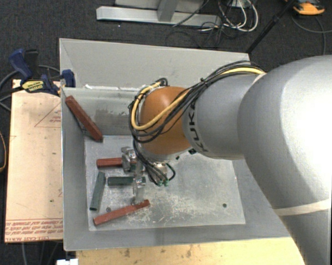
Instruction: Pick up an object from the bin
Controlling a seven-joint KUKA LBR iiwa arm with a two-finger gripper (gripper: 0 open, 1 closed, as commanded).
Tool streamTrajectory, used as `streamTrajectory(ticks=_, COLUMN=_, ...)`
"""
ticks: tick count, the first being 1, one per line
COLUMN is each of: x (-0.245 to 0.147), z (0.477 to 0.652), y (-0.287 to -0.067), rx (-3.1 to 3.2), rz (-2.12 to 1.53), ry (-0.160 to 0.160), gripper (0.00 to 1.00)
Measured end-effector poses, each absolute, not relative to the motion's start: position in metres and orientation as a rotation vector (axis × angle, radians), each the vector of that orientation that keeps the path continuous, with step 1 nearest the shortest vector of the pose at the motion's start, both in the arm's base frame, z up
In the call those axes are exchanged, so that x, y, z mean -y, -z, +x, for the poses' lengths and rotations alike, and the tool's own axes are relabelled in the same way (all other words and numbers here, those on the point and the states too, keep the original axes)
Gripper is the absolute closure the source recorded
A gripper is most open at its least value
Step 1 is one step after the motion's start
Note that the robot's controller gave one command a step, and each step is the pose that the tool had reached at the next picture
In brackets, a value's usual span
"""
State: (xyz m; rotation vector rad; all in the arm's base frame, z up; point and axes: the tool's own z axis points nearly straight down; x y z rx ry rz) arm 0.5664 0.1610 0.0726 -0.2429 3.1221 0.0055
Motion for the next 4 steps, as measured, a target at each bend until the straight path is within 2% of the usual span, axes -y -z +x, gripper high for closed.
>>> streamTrajectory(ticks=1, x=-0.162, z=0.568, y=-0.074, rx=-3.128, rz=-0.241, ry=-0.004, gripper=0.0)
streamTrajectory(ticks=2, x=-0.162, z=0.568, y=-0.074, rx=-3.129, rz=-0.241, ry=-0.005, gripper=1.0)
streamTrajectory(ticks=3, x=-0.162, z=0.569, y=-0.108, rx=-3.127, rz=-0.238, ry=-0.004, gripper=1.0)
streamTrajectory(ticks=4, x=-0.163, z=0.571, y=-0.167, rx=-3.124, rz=-0.236, ry=-0.004, gripper=1.0)
